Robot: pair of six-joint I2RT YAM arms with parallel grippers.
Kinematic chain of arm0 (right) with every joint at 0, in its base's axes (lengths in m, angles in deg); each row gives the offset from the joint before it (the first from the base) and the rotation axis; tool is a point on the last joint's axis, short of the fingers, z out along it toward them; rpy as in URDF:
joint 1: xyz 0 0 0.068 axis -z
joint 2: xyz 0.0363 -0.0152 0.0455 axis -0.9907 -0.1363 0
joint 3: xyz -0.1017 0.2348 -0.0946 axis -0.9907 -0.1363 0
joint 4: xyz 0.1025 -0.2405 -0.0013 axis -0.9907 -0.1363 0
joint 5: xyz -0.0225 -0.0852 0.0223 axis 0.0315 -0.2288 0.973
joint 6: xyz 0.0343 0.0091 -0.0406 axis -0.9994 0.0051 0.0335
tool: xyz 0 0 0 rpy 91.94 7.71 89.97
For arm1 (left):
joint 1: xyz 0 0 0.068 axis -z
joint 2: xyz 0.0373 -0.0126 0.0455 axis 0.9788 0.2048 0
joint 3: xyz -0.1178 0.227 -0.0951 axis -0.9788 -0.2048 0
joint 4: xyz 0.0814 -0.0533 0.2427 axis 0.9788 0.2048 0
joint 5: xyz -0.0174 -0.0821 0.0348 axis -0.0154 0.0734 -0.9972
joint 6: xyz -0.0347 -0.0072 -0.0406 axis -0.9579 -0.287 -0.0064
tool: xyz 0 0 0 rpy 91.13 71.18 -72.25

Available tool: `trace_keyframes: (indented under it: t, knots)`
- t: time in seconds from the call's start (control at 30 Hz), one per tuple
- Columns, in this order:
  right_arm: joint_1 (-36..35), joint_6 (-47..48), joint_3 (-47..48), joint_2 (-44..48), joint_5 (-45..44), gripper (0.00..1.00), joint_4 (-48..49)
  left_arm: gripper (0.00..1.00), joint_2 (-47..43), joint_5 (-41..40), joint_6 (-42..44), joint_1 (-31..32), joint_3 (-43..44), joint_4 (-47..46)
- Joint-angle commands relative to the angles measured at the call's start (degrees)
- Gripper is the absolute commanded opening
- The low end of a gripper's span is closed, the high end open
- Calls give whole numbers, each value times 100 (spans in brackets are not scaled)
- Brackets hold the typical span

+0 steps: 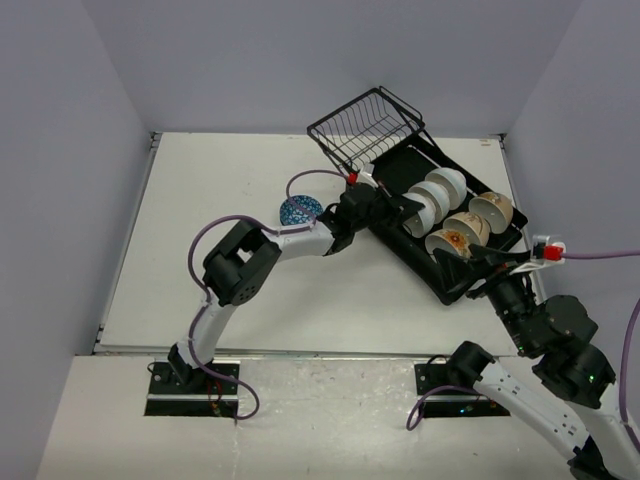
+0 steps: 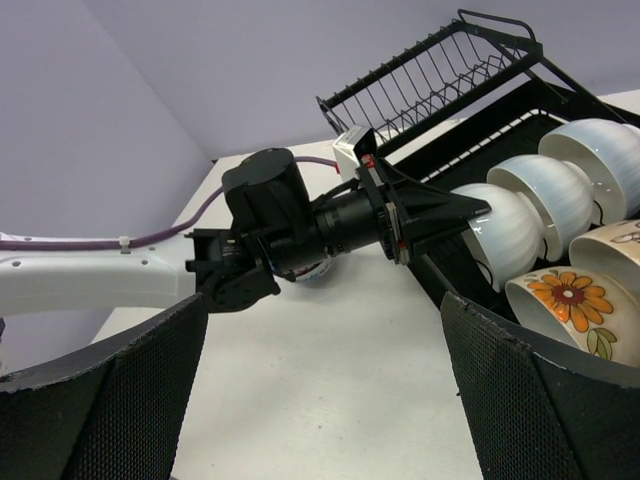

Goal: Unload the bowls from the dish rack

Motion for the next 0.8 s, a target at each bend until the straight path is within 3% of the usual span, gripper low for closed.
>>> trace_keyframes:
  t: [0.0,0.43,0.77]
  knots:
    - [-1,100,-19,59,119,99,195,0,-72,-288,9,-151,-180,-240]
    - [-1,170,-19,24,172,99,222,0,182,-288,-273,-151,-892,-3051]
    - [-1,197,17,15,251,99,222,0,490,-244,-176,-160,-532,-3686]
